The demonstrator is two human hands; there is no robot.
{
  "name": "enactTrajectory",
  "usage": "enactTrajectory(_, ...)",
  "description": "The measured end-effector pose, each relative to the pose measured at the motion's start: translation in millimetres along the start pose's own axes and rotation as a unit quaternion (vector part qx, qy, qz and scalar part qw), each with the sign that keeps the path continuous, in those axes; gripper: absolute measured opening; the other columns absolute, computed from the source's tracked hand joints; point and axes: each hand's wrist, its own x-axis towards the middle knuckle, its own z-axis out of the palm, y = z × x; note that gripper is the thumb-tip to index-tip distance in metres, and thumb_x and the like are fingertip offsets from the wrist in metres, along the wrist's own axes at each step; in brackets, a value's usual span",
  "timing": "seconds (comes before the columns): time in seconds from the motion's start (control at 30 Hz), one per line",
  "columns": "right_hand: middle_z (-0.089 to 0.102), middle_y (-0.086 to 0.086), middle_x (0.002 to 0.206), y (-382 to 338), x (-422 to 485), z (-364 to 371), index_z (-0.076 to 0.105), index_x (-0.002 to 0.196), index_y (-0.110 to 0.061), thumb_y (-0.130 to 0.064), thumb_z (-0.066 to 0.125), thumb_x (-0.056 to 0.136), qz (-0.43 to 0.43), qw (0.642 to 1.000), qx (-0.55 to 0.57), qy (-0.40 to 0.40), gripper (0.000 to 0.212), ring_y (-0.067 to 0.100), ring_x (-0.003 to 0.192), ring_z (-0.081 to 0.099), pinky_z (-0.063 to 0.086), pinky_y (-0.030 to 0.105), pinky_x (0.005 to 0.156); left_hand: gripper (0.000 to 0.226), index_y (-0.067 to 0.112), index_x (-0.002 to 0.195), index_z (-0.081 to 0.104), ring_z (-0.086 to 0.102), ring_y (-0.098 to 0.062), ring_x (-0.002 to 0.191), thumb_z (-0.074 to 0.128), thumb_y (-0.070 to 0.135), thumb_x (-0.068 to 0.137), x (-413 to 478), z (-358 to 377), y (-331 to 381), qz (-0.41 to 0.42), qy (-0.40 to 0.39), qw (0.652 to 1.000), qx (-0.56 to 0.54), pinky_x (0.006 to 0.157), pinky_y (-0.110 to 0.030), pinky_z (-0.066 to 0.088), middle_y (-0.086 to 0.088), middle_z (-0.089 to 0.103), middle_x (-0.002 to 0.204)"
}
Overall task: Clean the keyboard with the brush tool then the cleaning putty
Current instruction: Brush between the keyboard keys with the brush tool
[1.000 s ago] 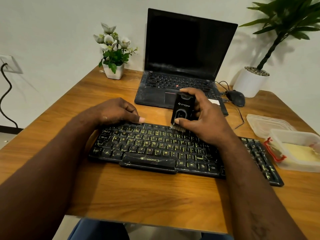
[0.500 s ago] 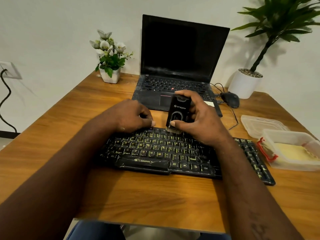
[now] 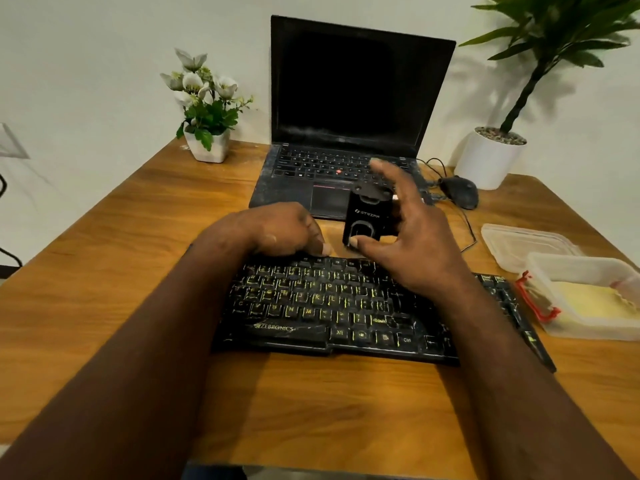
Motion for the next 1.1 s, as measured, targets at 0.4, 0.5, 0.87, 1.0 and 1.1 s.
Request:
enactTrajectory(0.4,0.067,-0.008,0.122,-1,0,-1,0.041,0.149,-0.041,-0.021,0.090,0.077,0.027,0.996,0.081,-0.025,0.090,0.008,0.105,0.070,0.063,0.033,0.085,0.016,0.014,0.084,0.076,0.056,-0.006,0.050,0.069,0.016,0.098,0,1,0,-0.027,-0.002,0.999,-0.044,0.056,-0.025,0.045,0.006,0.069,0.064)
enactTrajectory(0.5,0.065,-0.014,0.125,-5,-2,7,0.040,0.151,-0.038,-0.021,0.089,0.077,-0.004,0.997,0.033,-0.067,0.090,0.006,0.111,0.067,0.061,0.030,0.091,0.026,0.020,0.072,0.071,0.050,0.003,0.040,0.068,0.014,0.097,-1,2,1,-0.019,0.014,1.000,-0.008,0.055,-0.022,0.037,0.017,0.061,0.052)
enactTrajectory(0.87,0.068,-0.011,0.121,-5,1,4,0.049,0.146,-0.029,-0.026,0.088,0.079,0.015,0.999,-0.033,-0.033,0.078,0.004,0.108,0.066,0.058,0.027,0.093,0.012,0.014,0.088,0.077,0.054,0.003,0.042,0.071,0.021,0.096,0,3,1,-0.025,0.010,0.999,-0.027,0.058,-0.025,0.039,0.012,0.066,0.058)
enactTrajectory(1.0,0.069,-0.014,0.115,-5,-2,-1,0.057,0.133,-0.030,-0.025,0.089,0.078,0.040,0.997,0.046,-0.038,0.064,-0.001,0.105,0.068,0.057,0.020,0.088,0.012,0.014,0.090,0.077,0.054,-0.002,0.045,0.071,0.022,0.096,0,2,1,-0.028,0.010,0.999,-0.032,0.056,-0.024,0.041,0.007,0.069,0.065)
enactTrajectory(1.1,0.070,-0.011,0.119,-5,-2,4,0.057,0.136,-0.028,-0.022,0.088,0.079,0.041,0.996,0.037,-0.067,0.066,0.005,0.105,0.070,0.061,0.031,0.090,0.013,0.014,0.087,0.076,0.053,0.000,0.044,0.070,0.020,0.097,1,3,0,-0.021,0.013,0.999,-0.026,0.058,-0.025,0.041,0.009,0.069,0.064)
